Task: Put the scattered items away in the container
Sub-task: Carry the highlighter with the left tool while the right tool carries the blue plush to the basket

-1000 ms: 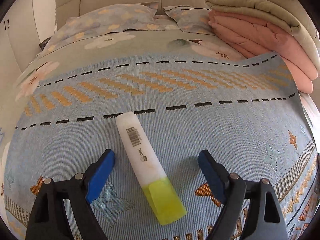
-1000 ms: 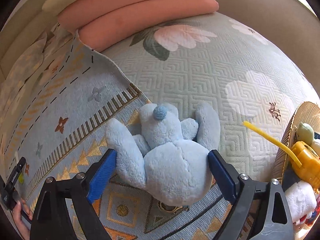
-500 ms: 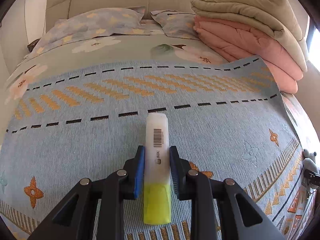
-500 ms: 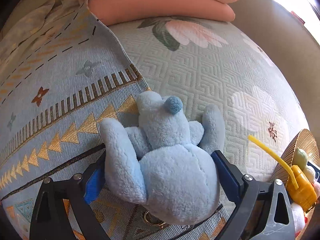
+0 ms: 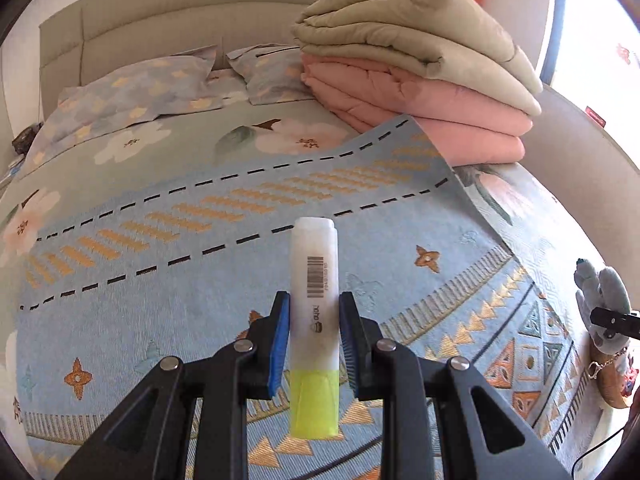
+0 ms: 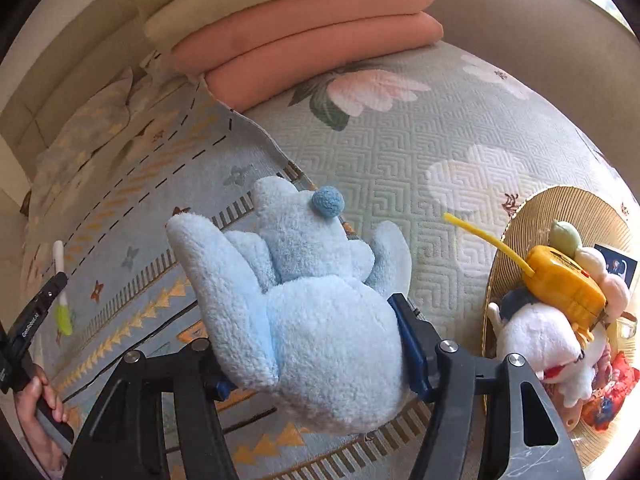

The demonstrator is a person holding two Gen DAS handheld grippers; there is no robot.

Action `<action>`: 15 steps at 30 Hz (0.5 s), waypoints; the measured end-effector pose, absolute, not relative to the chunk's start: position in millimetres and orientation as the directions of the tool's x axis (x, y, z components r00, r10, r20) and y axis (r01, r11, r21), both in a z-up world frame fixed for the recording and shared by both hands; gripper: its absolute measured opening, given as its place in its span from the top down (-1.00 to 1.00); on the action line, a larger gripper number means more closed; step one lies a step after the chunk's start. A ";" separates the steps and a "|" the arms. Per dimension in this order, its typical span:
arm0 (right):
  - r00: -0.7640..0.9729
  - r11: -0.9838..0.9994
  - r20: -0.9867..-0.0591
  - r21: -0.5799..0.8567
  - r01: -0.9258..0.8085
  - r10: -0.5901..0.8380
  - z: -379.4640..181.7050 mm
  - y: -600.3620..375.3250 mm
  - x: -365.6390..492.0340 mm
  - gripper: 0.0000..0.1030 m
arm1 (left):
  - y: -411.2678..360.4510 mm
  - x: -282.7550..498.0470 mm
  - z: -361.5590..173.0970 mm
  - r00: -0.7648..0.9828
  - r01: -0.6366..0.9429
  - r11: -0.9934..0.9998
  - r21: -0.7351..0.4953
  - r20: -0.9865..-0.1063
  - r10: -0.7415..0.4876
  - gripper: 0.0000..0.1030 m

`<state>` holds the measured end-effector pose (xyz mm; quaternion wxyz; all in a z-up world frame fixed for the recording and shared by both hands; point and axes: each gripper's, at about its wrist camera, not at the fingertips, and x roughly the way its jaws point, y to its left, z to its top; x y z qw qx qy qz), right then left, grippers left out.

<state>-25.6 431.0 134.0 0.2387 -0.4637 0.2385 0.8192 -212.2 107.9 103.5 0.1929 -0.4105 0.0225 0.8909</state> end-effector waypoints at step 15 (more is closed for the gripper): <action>-0.423 -0.698 -0.896 0.219 -0.682 0.132 142.9 418.5 153.2 -0.24 | 204.4 -110.4 153.9 -0.498 -0.583 -0.806 -0.105 -0.738 0.456 0.60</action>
